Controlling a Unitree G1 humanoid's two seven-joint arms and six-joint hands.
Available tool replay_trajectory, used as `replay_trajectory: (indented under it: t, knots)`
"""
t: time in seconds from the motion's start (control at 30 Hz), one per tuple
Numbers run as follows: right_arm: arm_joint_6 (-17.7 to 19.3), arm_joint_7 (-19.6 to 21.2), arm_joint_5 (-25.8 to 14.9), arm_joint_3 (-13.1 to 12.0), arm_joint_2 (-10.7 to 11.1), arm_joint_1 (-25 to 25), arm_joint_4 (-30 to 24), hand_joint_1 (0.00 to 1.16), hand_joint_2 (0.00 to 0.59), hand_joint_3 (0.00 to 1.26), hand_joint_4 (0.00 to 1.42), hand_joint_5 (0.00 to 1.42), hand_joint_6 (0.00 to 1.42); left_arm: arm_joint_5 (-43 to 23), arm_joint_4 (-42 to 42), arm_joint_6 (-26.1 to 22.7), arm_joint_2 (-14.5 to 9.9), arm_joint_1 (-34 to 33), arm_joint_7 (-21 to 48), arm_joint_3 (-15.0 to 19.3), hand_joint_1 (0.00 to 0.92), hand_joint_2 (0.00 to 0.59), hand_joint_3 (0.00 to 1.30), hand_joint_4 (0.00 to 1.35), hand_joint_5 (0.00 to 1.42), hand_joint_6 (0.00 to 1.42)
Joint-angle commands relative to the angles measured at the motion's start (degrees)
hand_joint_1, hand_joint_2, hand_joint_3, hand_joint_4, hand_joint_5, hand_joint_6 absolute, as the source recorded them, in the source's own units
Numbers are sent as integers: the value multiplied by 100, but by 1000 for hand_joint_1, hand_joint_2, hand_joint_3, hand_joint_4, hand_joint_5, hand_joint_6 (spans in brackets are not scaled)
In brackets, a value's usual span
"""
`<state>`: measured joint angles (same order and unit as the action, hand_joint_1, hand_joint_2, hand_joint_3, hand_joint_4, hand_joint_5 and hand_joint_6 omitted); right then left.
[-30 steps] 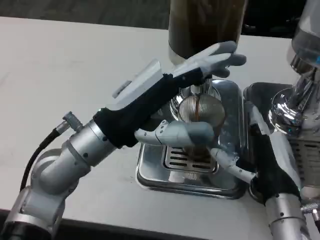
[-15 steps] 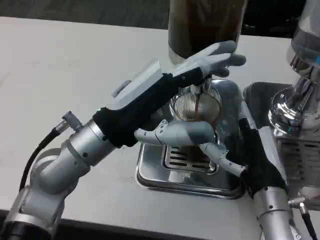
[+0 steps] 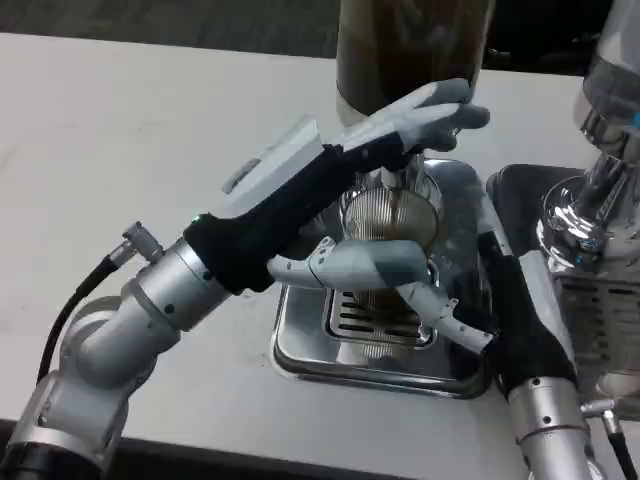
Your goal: Grasp the cup under the faucet to collect the drink, then remove the cup.
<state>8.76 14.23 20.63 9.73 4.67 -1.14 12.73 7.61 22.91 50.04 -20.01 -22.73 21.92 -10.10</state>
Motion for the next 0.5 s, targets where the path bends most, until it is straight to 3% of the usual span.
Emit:
replay_trajectory:
  t: [0.03,0.5]
  knots:
    - [2,-63,24,-8,54,126,-227,603,220,0,0,0,0,150,-10,-25,-89,43,33,-47,0,103,175,37,237,153]
    - [34,-273,-118,67,-106,-7,-83,640,215,0,0,0,0,197,-43,-38,-105,37,-60,-14,0,103,178,38,236,148]
